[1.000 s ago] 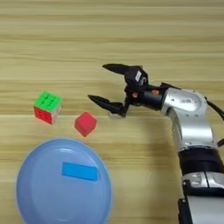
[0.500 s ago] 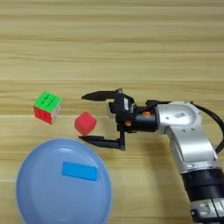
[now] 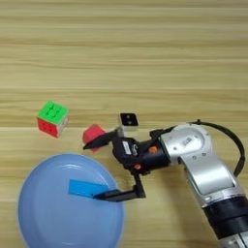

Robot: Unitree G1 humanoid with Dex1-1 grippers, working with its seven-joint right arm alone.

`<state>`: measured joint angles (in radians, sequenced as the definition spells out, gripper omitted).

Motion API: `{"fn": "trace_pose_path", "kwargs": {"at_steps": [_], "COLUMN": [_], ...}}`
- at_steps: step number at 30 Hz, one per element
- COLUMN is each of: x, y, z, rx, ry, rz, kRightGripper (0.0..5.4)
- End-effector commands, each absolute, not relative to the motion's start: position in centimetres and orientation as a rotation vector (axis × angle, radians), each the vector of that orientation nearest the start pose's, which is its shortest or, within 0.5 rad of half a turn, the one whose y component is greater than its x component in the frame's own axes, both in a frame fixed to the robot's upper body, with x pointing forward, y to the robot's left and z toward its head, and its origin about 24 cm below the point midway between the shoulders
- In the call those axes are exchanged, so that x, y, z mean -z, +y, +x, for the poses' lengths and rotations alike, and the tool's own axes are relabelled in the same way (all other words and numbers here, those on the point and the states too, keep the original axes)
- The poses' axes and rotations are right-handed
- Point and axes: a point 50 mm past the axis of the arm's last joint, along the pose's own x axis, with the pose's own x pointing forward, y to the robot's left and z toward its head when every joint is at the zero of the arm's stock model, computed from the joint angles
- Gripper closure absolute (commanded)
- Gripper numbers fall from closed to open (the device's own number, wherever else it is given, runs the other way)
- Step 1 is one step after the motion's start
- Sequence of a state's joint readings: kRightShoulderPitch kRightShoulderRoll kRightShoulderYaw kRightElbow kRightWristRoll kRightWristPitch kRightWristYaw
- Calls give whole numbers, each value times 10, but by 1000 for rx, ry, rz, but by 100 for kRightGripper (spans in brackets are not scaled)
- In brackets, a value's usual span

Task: Move the objects on the table

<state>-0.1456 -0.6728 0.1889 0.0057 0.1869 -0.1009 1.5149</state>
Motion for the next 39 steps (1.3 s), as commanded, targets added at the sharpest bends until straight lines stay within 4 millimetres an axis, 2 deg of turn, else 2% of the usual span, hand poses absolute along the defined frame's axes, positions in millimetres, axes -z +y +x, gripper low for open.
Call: {"fn": "trace_pose_path", "kwargs": {"at_steps": [1, 14, 19, 31, 39], "x": [-89, -69, -61, -60, -47], "y": [-191, -187, -183, -180, -187], "z": [228, 224, 224, 226, 229], "rx": [-1670, -1696, -1708, -1714, -1677], "ry": [230, 292, 312, 307, 454], "rz": [-698, -851, -870, -879, -900], "kRightGripper": [4, 4, 70, 197, 270]}}
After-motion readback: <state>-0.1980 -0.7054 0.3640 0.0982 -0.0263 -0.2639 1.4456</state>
